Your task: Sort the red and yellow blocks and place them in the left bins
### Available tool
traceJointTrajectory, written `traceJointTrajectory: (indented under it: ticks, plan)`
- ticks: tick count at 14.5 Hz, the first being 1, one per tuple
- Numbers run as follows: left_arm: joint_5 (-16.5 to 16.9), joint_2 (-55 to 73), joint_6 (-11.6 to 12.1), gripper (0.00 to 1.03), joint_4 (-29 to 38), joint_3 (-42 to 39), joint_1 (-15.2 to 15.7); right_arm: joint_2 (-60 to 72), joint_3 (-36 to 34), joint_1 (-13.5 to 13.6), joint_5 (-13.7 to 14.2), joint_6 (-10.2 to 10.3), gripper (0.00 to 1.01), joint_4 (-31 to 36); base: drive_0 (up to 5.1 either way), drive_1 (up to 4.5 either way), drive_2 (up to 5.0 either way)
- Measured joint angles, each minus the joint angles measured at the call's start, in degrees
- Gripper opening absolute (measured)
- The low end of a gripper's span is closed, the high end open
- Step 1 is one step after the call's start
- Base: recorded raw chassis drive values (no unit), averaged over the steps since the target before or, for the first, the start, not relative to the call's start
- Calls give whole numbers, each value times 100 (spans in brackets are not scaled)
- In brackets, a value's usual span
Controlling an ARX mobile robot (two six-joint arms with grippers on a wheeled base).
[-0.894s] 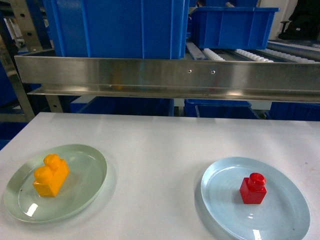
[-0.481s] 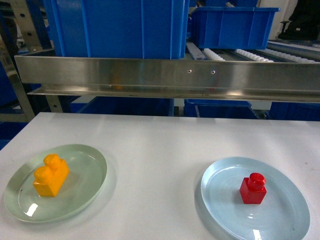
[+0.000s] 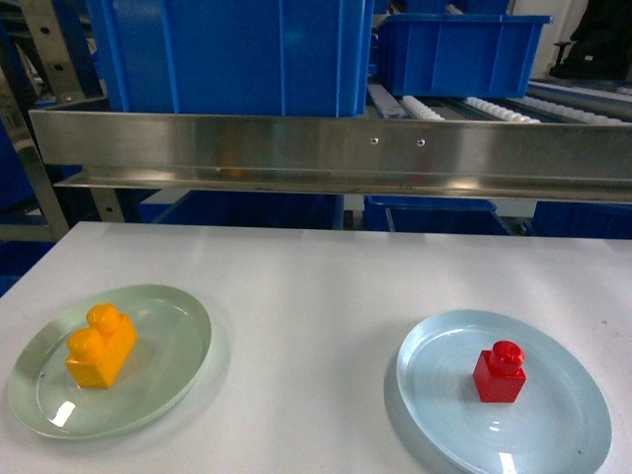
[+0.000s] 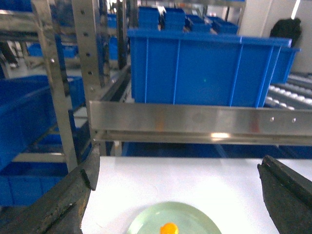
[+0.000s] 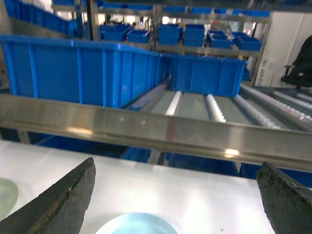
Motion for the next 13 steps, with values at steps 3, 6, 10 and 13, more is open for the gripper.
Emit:
traceJointTrajectory:
  ticks: [3, 6, 10, 13]
  plan:
    - [122, 4111, 330, 98, 1661, 1521, -522, 4332, 957, 260, -214, -122, 98, 2024, 0, 0, 0]
    - [120, 4605, 503, 98, 1639, 1491, -568, 5624, 1156, 487, -339, -127, 98, 2114, 0, 0, 0]
    - [118, 4503, 507, 98, 1705, 1512, -557, 6347, 1215, 516, -356, -120, 98, 2243, 0, 0, 0]
    - [118, 4503, 509, 98, 1705, 1512, -557, 6721, 1263, 461, -487, 63, 98, 2286, 0, 0, 0]
